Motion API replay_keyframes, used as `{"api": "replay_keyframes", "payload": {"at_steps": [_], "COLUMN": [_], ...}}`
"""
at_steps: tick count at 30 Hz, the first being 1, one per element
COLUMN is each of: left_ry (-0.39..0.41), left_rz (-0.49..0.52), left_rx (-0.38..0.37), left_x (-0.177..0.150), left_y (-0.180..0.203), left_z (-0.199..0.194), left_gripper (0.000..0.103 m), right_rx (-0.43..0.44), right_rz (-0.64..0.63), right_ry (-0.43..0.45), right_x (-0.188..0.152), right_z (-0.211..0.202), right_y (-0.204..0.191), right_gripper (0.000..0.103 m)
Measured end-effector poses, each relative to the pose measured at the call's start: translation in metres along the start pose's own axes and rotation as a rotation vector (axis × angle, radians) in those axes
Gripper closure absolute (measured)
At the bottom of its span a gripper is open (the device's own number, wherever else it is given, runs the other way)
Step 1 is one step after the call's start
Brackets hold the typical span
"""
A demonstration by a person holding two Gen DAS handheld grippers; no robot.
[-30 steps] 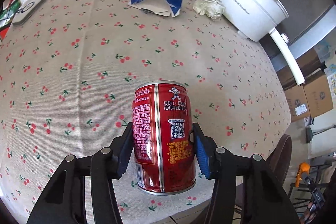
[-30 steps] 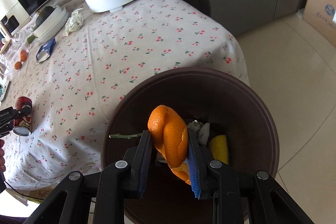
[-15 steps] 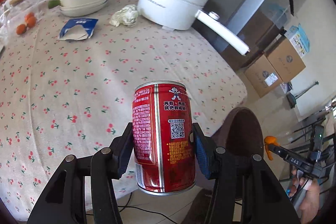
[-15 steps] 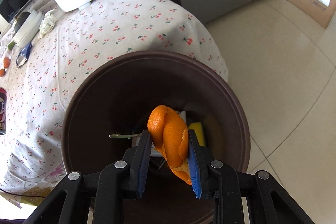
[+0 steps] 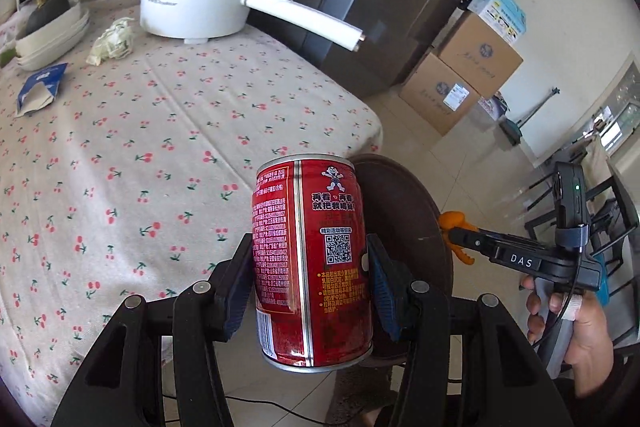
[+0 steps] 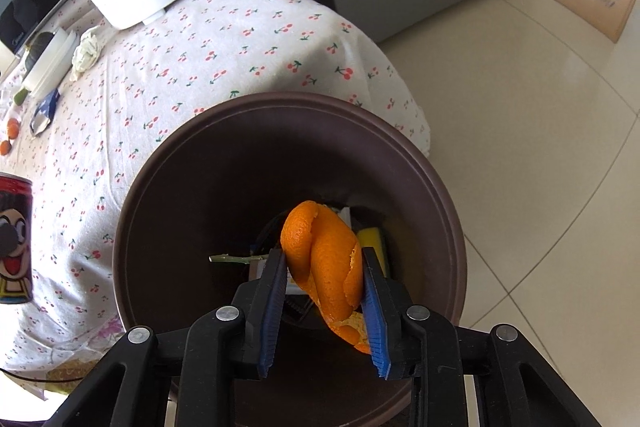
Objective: Collect trash
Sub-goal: 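Open the right tool to drop the peel while left carries the red can over the bin, then open the left tool to drop the red can into the bin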
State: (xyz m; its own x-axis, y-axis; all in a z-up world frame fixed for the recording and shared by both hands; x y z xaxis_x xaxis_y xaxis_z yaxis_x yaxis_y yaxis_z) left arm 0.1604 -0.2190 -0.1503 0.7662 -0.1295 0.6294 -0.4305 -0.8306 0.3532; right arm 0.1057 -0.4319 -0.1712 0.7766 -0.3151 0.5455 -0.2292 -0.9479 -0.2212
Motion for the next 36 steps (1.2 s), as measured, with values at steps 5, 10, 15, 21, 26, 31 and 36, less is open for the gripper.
{"api": "replay_keyframes", "payload": {"at_steps": [5, 10, 15, 21, 26, 31, 36], "left_ry": [-0.017, -0.041, -0.054, -0.005, 0.044, 0.066, 0.083], "left_rz": [0.065, 0.128, 0.153, 0.170, 0.126, 0.109, 0.097], "left_rx": [-0.048, -0.068, -0.073, -0.034, 0.031, 0.088, 0.144], "left_x": [-0.006, -0.016, -0.023, -0.011, 0.007, 0.013, 0.012], "left_y": [0.030, 0.046, 0.051, 0.043, 0.017, -0.012, -0.042], "left_z": [0.018, 0.044, 0.058, 0.046, 0.024, 0.003, -0.019], "left_gripper": [0.047, 0.047, 0.047, 0.020, 0.013, 0.008, 0.006], "right_rx": [0.010, 0.018, 0.012, 0.014, 0.010, -0.001, 0.013], "right_rz": [0.021, 0.019, 0.032, 0.066, 0.064, 0.040, 0.026], "right_ry": [0.015, 0.024, 0.029, 0.059, 0.087, 0.091, 0.098], "right_x": [0.002, 0.001, 0.001, 0.006, 0.011, 0.014, 0.020], "right_z": [-0.008, -0.015, -0.018, -0.027, -0.036, -0.036, -0.035], "right_y": [0.006, 0.007, 0.014, 0.021, 0.020, 0.009, -0.010], "right_gripper": [0.040, 0.039, 0.038, 0.036, 0.031, 0.030, 0.028]}}
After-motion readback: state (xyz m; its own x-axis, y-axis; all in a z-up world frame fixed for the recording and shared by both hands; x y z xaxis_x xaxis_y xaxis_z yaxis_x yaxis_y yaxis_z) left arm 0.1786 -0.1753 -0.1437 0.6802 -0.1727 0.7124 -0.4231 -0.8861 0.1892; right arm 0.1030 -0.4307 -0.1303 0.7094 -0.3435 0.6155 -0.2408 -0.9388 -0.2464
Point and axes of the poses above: each gripper's, at about its wrist camera, not at the fingertips, and z roughly the way its jaws point, y to its right, x to its top, the point moved 9 cm from there along z, roughly the way its jaws point, and after that the axes turned 7 degrees about y, right-handed, at the moved point
